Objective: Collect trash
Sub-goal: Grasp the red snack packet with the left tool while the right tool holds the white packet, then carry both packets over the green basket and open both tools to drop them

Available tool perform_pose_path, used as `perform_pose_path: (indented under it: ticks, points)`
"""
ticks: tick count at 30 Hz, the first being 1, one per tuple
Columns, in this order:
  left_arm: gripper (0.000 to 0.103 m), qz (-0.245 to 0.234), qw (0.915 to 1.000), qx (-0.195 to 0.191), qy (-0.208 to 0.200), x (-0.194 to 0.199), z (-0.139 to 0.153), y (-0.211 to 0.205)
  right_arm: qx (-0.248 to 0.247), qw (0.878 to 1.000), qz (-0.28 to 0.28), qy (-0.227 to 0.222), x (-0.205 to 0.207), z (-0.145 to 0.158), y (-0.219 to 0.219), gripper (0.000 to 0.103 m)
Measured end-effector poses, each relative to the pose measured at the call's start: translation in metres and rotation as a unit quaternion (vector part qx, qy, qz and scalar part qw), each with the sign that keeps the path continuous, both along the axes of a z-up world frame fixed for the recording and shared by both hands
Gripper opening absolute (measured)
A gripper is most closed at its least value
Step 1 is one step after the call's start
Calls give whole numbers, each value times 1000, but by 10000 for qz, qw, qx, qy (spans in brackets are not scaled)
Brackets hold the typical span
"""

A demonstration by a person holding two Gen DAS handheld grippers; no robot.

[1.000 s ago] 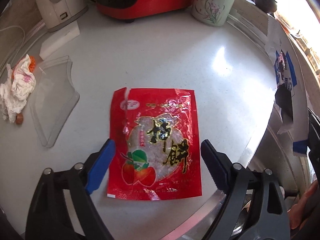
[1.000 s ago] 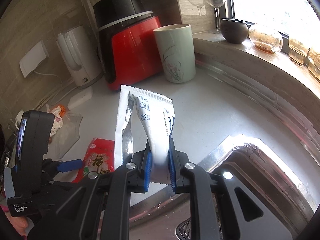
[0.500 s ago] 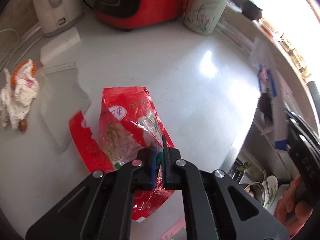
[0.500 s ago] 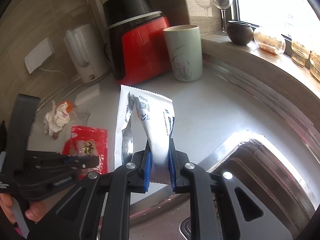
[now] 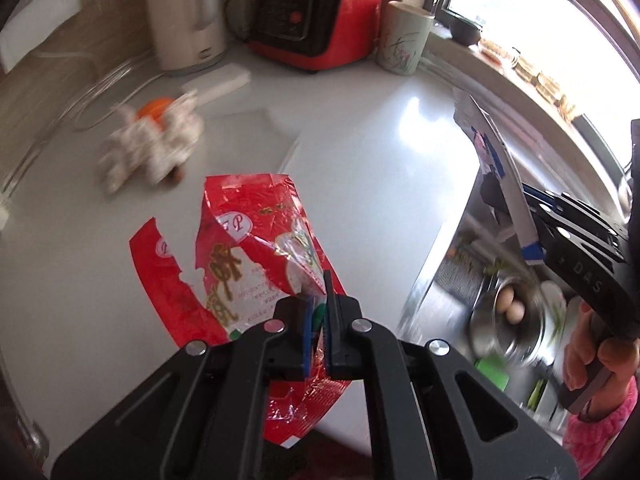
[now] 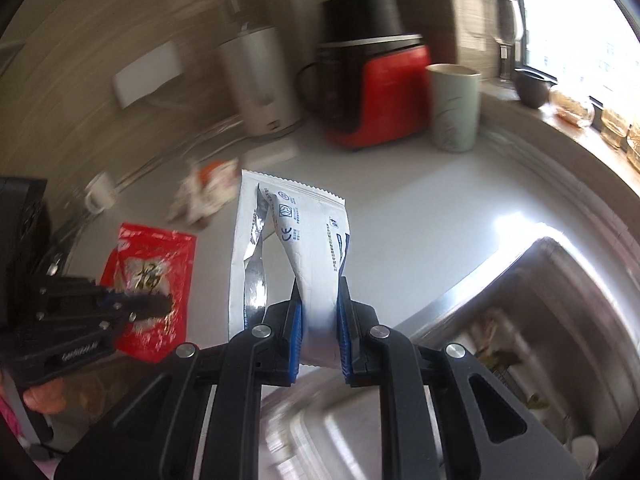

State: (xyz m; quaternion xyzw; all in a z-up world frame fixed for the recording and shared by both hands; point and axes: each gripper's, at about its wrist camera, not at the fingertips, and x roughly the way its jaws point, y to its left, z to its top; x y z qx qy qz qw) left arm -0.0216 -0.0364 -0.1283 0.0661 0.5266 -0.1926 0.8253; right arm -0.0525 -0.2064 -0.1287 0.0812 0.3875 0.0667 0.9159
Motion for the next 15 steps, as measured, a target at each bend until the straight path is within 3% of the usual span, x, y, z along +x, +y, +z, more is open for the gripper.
perform_pose_path:
  ticks: [7, 15]
  points:
    - [4, -314, 9993, 22, 202, -54, -15, 63, 104, 9984, 417, 366, -60, -15, 85, 16]
    - [4, -478, 9980, -190, 368, -90, -28, 132, 262, 9938, 595, 904, -118, -61, 175, 16]
